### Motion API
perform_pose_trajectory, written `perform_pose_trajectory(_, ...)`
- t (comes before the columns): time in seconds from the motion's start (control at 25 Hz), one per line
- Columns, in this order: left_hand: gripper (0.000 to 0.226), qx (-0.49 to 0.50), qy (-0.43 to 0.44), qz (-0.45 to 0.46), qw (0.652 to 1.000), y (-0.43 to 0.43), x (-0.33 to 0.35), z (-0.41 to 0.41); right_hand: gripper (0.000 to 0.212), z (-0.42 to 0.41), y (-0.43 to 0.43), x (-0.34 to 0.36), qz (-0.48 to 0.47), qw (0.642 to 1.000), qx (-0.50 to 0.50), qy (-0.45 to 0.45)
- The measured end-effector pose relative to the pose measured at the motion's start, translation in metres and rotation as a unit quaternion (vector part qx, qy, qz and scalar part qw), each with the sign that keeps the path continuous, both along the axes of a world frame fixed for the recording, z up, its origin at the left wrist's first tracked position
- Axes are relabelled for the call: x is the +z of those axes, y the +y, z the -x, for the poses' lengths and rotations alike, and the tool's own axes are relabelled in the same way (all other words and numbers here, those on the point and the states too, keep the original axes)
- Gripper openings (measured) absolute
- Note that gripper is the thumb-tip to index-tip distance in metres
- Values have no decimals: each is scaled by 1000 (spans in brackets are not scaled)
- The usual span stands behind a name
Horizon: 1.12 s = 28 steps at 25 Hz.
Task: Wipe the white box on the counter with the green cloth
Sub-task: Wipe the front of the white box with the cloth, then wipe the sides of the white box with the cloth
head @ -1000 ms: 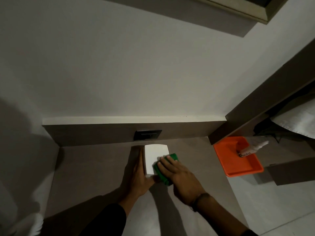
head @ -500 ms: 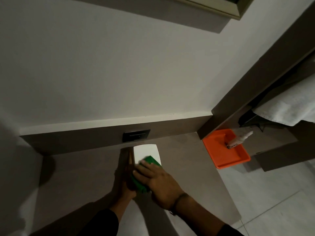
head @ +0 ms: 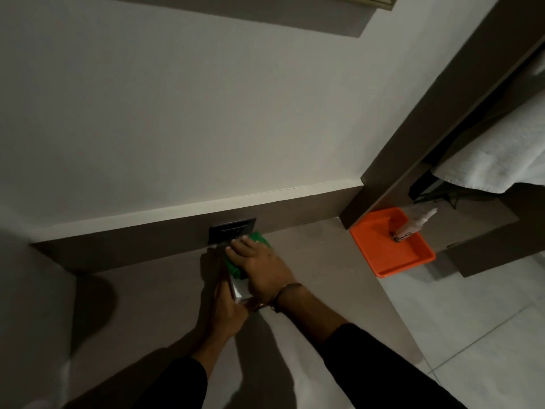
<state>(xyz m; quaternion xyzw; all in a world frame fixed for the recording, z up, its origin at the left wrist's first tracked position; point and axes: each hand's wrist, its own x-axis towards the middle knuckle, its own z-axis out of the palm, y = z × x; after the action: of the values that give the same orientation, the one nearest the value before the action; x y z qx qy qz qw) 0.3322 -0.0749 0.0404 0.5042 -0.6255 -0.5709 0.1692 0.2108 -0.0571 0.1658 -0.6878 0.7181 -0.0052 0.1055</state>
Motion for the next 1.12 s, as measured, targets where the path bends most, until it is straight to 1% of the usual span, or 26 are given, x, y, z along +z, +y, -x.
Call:
perform_pose_trajectory(0.04,83,-4,-53,-26,998,15,20,12,76,-8,12,0,11,999,34,3)
perform_pose_trajectory(0.08,63,25,-24,-17,999,17,18,7,70,-12,29,0,19,998,62,-2)
perform_pose_trajectory(0.12,55,55,22,-70,996,19,17,8,64,-12,49,0,23,997,78,-13)
perform_pose_trajectory(0.16,64,62,61,-40,995,23,7,11,63,-12,69,1,31,996,80,-27)
perform_pose_trajectory(0.2,50,43,62,-44,996,18,15,6,65,-10,88,1,39,996,68,-39)
perform_pose_trajectory(0.24,57,-10,-11,38,999,18,16,-13,66,-6,101,0,52,996,41,-53)
perform_pose_trajectory(0.28,82,-63,-9,23,998,17,23,-6,67,1,108,-1,61,996,6,-65)
perform_pose_trajectory(0.32,104,-52,12,14,998,2,18,-8,68,9,109,-5,67,993,-33,-89)
perform_pose_trajectory(0.36,116,-62,29,19,997,2,27,-9,68,18,107,-10,73,986,-79,-124)
perform_pose_trajectory(0.4,120,-67,48,42,996,-5,22,-21,67,27,103,-15,87,971,-133,-177)
perform_pose_trajectory(0.44,118,-63,53,71,994,1,36,-16,65,36,97,-21,108,943,-193,-249)
perform_pose_trajectory(0.48,112,-45,54,104,992,1,44,-18,65,43,92,-25,129,896,-259,-337)
perform_pose_trajectory(0.52,102,-29,55,153,986,2,56,-14,68,47,89,-27,138,824,-332,-438)
perform_pose_trajectory(0.56,90,-22,46,211,976,-1,68,-8,72,50,90,-31,140,742,-395,-523)
perform_pose_trajectory(0.6,79,-29,14,262,964,-5,79,2,73,50,94,-36,141,658,-447,-589)
perform_pose_trajectory(0.64,72,-58,-31,302,951,-12,86,13,69,50,99,-41,142,577,-495,-634)
perform_pose_trajectory(0.72,71,-141,-169,347,912,-19,89,40,56,52,110,-55,146,419,-551,-707)
perform_pose_trajectory(0.76,73,-172,-226,350,892,-20,86,52,52,51,117,-61,146,355,-551,-741)
perform_pose_trajectory(0.8,74,-186,-269,348,879,-21,81,60,51,50,123,-64,148,308,-539,-770)
perform_pose_trajectory(0.84,72,-195,-295,345,870,-21,74,65,50,47,127,-65,153,278,-521,-793)
perform_pose_trajectory(0.88,70,-208,-308,354,858,-21,70,68,48,45,133,-65,167,266,-501,-806)
perform_pose_trajectory(0.92,71,-221,-305,372,848,-21,65,69,46,43,138,-67,186,275,-490,-806)
perform_pose_trajectory(0.96,74,-237,-294,388,840,-23,64,68,44,40,142,-69,207,297,-501,-786)
perform_pose_trajectory(1.0,75,-262,-281,401,831,-28,64,67,41,38,145,-71,222,331,-528,-750)
perform_pose_trajectory(1.04,74,-297,-266,423,814,-36,62,68,37,36,148,-75,232,371,-566,-699)
perform_pose_trajectory(1.12,74,-392,-222,461,765,-55,61,72,35,29,147,-84,244,439,-596,-626)
